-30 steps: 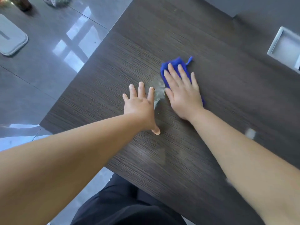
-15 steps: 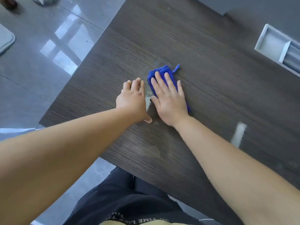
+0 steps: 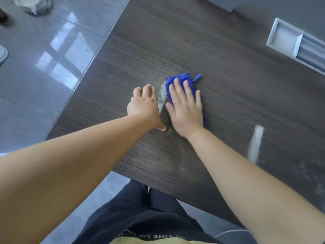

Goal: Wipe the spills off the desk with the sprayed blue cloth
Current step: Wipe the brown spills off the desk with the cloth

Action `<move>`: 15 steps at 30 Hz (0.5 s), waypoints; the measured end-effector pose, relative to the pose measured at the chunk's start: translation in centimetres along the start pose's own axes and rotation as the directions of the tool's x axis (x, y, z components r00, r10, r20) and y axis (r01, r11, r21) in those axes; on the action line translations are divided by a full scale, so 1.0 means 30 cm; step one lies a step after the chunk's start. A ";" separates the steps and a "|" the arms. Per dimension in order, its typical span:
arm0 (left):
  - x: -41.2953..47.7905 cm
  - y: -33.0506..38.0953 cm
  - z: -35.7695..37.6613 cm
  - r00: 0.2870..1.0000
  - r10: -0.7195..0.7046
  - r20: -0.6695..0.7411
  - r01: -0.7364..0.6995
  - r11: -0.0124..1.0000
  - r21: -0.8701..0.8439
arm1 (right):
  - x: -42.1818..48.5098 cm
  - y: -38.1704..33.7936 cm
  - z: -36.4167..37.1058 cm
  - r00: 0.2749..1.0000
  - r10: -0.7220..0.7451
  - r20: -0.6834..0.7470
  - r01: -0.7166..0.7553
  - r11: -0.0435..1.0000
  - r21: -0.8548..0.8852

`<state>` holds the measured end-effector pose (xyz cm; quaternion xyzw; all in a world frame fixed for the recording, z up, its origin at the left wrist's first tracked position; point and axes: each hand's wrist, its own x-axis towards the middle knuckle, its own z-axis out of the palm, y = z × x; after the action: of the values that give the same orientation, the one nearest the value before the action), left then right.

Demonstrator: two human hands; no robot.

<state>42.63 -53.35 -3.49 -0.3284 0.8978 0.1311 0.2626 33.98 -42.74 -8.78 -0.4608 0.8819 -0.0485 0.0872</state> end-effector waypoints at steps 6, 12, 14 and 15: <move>-0.008 -0.004 0.004 1.000 0.025 0.018 -0.025 1.000 -0.019 | -0.224 0.326 -0.042 0.966 -0.244 0.082 0.251 0.963 -0.099; -0.016 0.022 0.016 0.993 0.112 -0.034 -0.113 0.993 -0.038 | -0.032 0.212 -0.052 0.754 0.656 -0.031 -0.654 0.754 0.056; -0.015 0.030 0.017 0.984 0.166 -0.065 -0.165 0.986 0.025 | -0.051 0.115 -0.020 0.841 0.541 -0.032 -0.539 0.841 0.042; -0.010 0.034 0.013 0.979 0.190 -0.070 -0.187 0.981 0.042 | -0.095 0.081 -0.013 0.909 0.417 -0.023 -0.416 0.909 0.025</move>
<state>42.29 -52.29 -3.58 -0.2418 0.9360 0.1275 0.2216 33.53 -39.02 -8.50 -0.2607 0.9604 -0.0439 0.0877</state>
